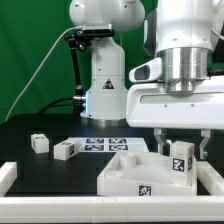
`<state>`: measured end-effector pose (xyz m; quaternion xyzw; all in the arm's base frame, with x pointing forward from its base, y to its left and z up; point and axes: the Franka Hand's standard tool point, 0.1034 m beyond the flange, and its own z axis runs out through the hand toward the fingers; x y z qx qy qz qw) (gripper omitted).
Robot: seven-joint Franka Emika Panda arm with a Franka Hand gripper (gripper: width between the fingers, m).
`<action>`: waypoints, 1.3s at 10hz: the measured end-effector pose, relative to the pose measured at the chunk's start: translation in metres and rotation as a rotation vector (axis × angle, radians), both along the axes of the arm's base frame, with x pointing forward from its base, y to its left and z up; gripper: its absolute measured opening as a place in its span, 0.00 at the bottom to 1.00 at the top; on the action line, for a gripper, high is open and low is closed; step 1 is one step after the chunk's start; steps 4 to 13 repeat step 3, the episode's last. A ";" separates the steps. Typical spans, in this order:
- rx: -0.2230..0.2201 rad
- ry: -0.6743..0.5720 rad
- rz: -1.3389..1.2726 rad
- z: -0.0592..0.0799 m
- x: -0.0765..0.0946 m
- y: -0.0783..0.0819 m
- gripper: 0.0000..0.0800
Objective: Assemble one leg
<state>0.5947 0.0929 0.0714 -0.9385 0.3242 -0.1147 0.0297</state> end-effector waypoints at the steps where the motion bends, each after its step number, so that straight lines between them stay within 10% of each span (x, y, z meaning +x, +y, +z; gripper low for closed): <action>1: 0.000 0.000 0.000 0.000 0.000 0.000 0.75; 13: 0.000 0.000 0.000 0.000 0.000 0.000 0.80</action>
Offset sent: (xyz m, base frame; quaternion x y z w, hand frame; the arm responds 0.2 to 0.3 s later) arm 0.0000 0.0000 0.0000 0.0000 0.0000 0.0000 1.0000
